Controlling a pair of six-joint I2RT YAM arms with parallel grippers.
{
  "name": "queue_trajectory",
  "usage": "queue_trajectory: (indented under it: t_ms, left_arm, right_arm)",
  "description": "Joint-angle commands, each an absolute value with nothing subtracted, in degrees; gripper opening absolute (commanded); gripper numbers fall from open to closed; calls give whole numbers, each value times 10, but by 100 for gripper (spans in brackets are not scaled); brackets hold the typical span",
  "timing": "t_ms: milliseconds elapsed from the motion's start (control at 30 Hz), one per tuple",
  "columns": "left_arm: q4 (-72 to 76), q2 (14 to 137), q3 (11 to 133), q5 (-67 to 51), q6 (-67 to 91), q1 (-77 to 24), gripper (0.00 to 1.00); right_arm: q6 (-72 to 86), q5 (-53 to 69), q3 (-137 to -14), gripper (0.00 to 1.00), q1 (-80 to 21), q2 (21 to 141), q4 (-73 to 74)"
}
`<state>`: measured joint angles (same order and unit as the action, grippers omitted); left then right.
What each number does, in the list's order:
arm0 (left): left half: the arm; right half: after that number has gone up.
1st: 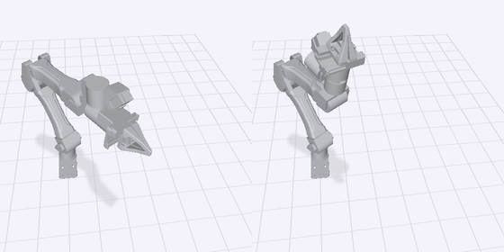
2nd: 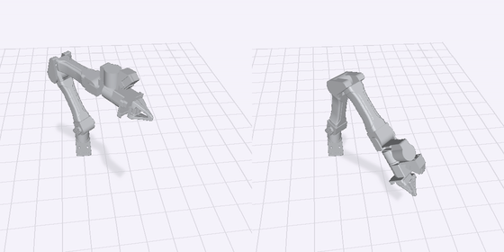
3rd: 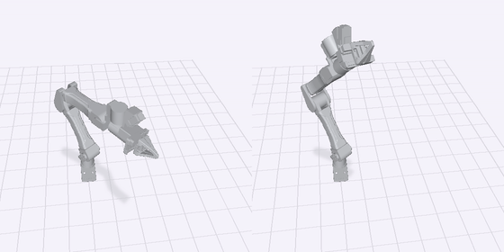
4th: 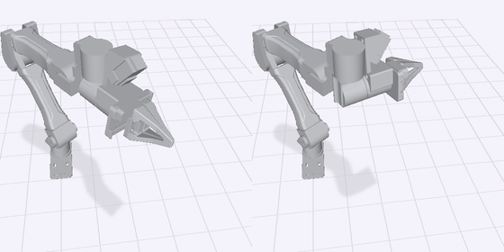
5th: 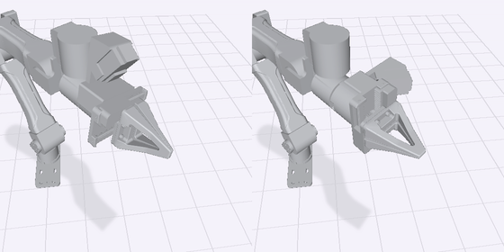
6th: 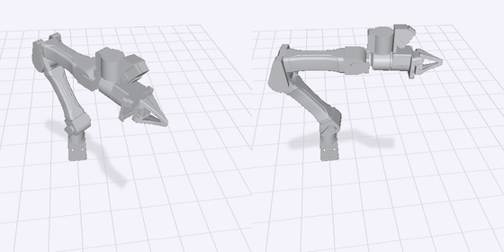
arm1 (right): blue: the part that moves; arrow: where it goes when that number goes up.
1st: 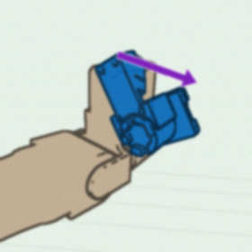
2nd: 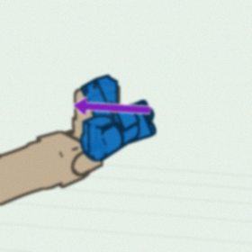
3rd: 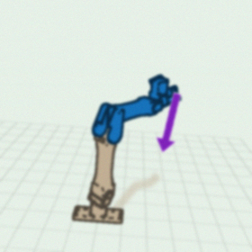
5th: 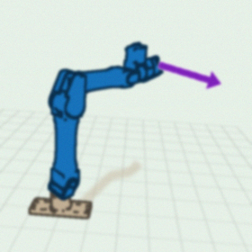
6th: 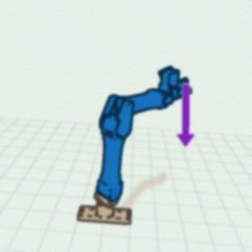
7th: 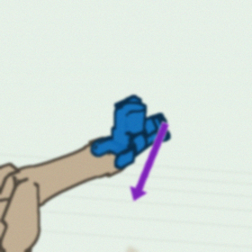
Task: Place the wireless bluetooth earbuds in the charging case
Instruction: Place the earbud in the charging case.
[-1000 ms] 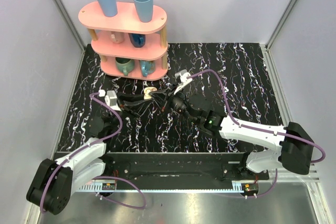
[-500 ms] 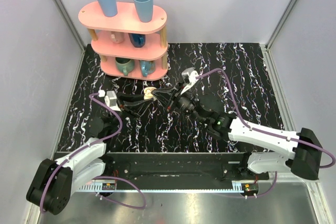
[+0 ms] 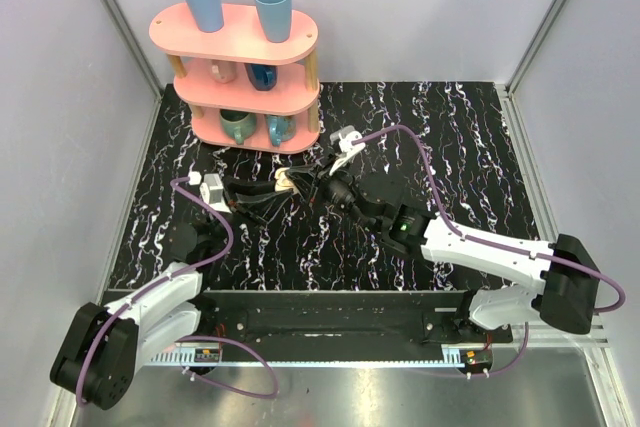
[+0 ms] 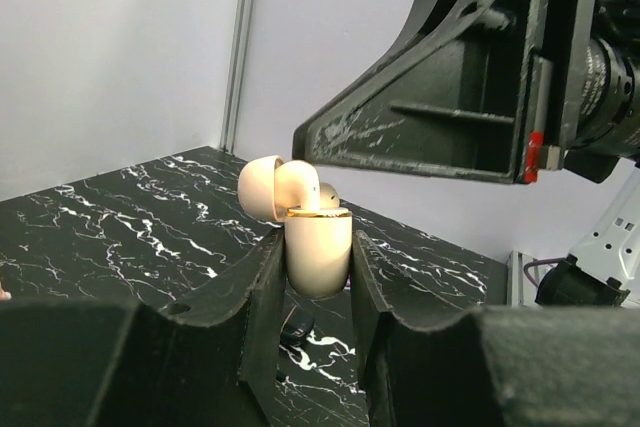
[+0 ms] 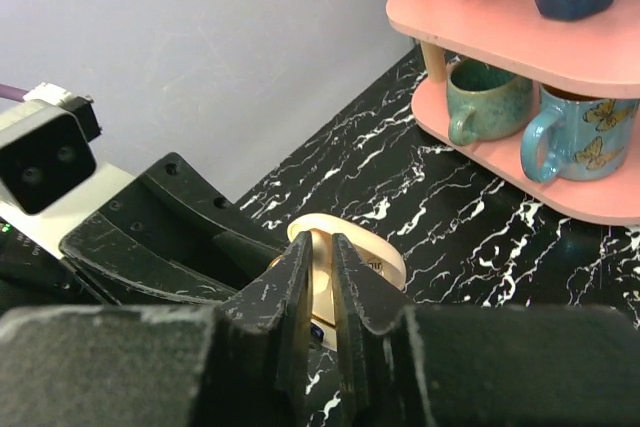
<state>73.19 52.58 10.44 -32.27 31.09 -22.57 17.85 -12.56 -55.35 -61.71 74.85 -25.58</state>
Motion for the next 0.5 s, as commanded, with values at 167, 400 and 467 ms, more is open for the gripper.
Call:
queue_trajectory:
  t_ms: [167,400,467]
  left_arm:
    - [933,515,116,-339,312,-227,0]
    - [933,514,113,-338,311,-227,0]
    - [933,515,114,-340,313,-226,0]
  right_arm:
    - [189,-124,-581,20,-613,761,-251]
    - [189,-121,-568,20,-613,750,-266]
    - [182,-132,-569,20,-612,749,-263]
